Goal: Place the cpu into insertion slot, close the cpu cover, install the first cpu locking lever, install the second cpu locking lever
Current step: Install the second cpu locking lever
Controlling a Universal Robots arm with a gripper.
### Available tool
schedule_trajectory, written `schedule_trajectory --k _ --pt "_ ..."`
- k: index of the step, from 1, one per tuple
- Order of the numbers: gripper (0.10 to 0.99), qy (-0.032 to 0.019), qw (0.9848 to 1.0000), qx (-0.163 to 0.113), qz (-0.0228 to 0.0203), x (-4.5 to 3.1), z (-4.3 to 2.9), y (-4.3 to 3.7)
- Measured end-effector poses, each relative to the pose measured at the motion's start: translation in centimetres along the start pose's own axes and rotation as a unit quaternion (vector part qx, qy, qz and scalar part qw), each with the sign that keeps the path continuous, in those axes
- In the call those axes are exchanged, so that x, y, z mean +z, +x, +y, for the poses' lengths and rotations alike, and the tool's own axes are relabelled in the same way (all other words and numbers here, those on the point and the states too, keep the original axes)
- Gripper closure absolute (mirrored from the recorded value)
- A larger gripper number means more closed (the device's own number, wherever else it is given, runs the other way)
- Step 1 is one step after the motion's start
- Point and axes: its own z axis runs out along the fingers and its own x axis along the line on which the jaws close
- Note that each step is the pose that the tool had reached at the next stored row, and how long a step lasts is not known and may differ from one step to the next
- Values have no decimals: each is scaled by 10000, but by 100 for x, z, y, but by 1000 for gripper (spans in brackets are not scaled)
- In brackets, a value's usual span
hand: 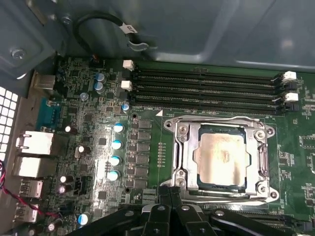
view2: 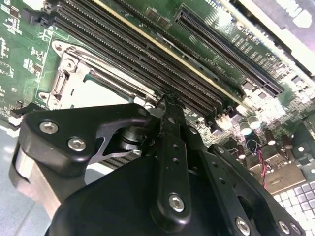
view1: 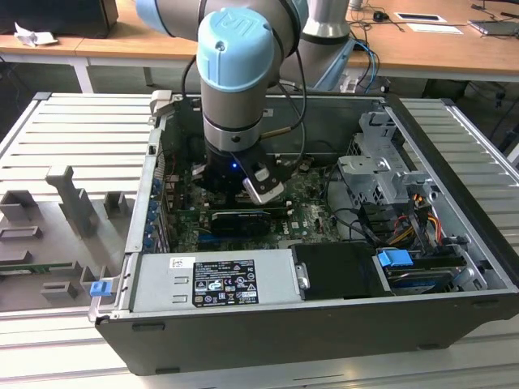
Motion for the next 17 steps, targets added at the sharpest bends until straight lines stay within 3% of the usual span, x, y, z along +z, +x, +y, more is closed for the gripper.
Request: schedule_trajectory --k 6,12,17 --pt "980 -85 10000 -1 -6 39 -12 5" --pt "980 -88 10000 0 -6 -195 43 2" --pt "980 -88 10000 0 -6 -280 64 0"
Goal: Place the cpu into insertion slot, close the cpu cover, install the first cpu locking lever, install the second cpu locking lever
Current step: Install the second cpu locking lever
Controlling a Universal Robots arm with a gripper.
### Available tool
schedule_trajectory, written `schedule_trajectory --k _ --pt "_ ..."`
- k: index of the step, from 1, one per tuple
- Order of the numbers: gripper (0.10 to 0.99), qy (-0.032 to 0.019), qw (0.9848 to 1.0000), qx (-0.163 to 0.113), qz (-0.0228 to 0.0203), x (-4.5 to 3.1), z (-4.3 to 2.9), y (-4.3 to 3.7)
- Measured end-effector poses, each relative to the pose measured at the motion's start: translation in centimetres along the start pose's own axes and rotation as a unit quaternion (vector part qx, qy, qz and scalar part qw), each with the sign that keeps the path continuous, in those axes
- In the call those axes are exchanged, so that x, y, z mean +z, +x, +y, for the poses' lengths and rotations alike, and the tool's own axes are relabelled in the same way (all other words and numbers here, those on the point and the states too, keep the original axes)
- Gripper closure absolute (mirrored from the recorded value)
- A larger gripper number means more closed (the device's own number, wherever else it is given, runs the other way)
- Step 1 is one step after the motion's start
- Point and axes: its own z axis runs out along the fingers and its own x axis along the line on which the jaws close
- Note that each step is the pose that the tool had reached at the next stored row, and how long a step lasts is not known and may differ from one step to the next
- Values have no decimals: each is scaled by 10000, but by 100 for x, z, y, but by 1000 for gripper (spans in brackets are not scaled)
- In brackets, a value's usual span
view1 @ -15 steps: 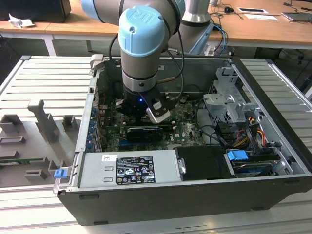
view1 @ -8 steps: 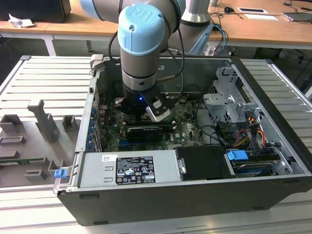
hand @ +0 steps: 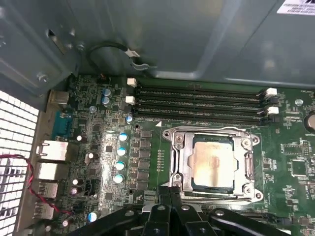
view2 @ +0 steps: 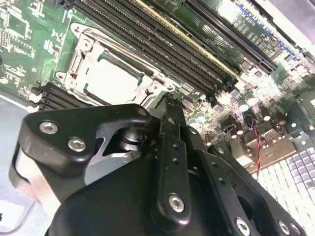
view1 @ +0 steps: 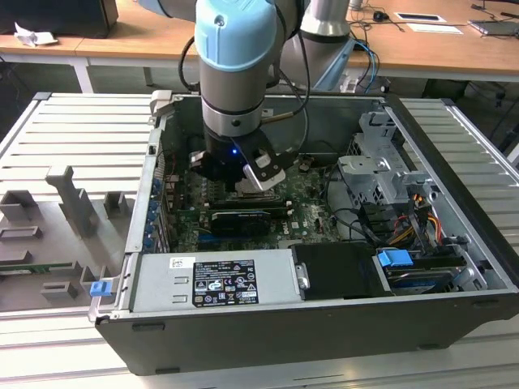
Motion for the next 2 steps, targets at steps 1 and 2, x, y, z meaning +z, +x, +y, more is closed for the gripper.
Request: schedule_trajectory --k 1,2 --pt "980 -2 10000 0 -1 0 0 0" --pt "980 0 10000 0 0 -2 0 0"
